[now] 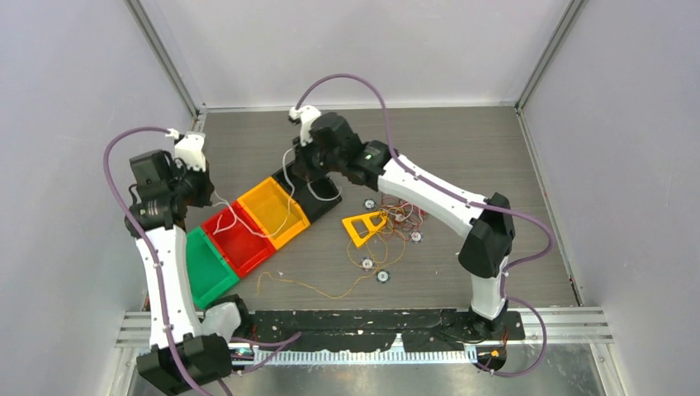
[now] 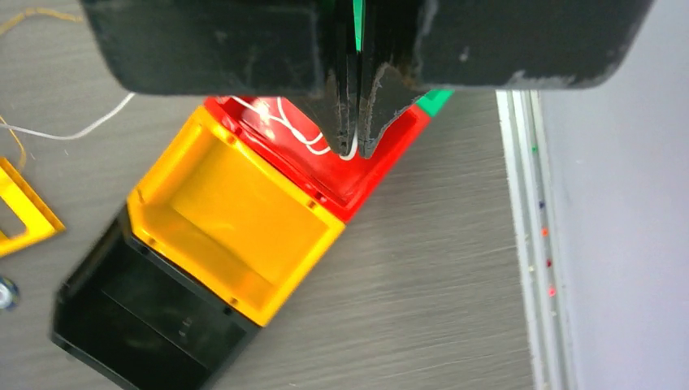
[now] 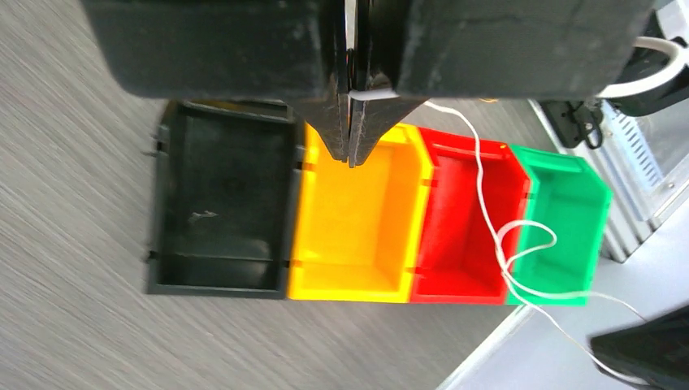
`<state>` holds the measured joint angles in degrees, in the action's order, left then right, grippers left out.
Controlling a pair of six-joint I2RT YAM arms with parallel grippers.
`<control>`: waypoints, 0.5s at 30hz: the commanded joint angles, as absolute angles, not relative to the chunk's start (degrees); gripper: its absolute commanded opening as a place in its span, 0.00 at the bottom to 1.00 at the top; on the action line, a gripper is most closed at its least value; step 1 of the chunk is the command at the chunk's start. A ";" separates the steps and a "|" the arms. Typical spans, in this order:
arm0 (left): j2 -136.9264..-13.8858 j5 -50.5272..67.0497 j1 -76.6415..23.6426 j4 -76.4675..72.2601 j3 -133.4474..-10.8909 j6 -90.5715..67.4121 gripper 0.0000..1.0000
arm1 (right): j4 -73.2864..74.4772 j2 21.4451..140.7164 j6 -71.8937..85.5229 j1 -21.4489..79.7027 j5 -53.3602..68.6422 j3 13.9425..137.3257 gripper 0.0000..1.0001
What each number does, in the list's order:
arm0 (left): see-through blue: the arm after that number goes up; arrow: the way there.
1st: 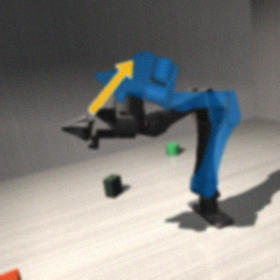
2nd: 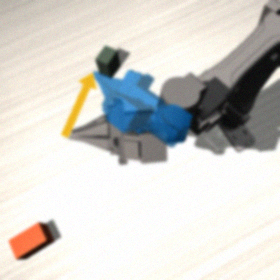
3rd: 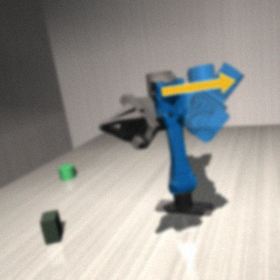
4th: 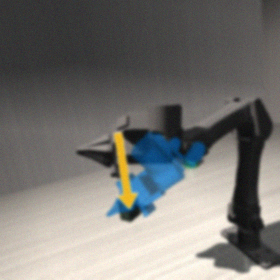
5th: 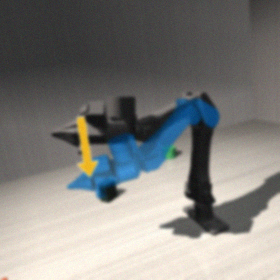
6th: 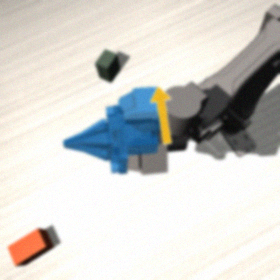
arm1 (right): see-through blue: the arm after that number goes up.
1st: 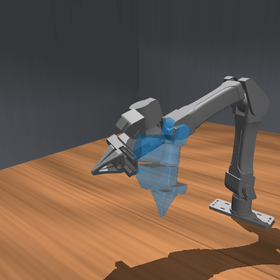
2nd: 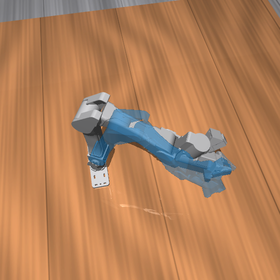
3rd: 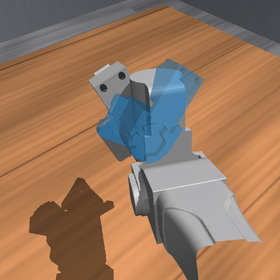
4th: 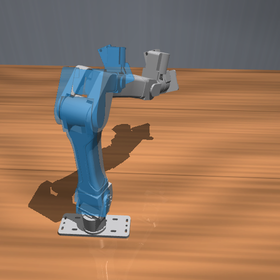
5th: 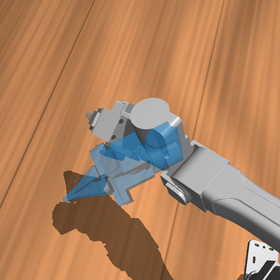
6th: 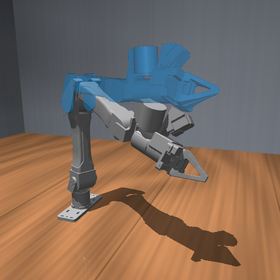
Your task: Untangle the cables
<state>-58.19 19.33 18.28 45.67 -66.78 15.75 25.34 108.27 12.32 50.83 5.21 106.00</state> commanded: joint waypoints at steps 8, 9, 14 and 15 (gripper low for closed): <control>-59.86 38.47 1.31 27.61 -65.72 5.80 0.00 | 21.55 106.65 12.72 47.19 -7.43 110.64 0.05; -61.92 39.55 -0.28 21.68 -64.83 2.93 0.00 | 20.97 105.88 12.78 46.58 -7.41 108.69 0.05; -74.64 39.36 -6.00 4.23 -65.62 -3.23 0.00 | 16.94 102.71 12.92 43.61 -8.24 103.23 0.05; -77.32 38.85 -6.25 2.53 -66.18 -3.47 0.00 | 16.56 102.95 13.05 43.43 -8.34 102.40 0.05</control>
<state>-69.65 37.67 -4.19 19.40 -64.84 2.72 22.28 107.46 12.62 43.59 -5.87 104.47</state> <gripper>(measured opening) 0.012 0.063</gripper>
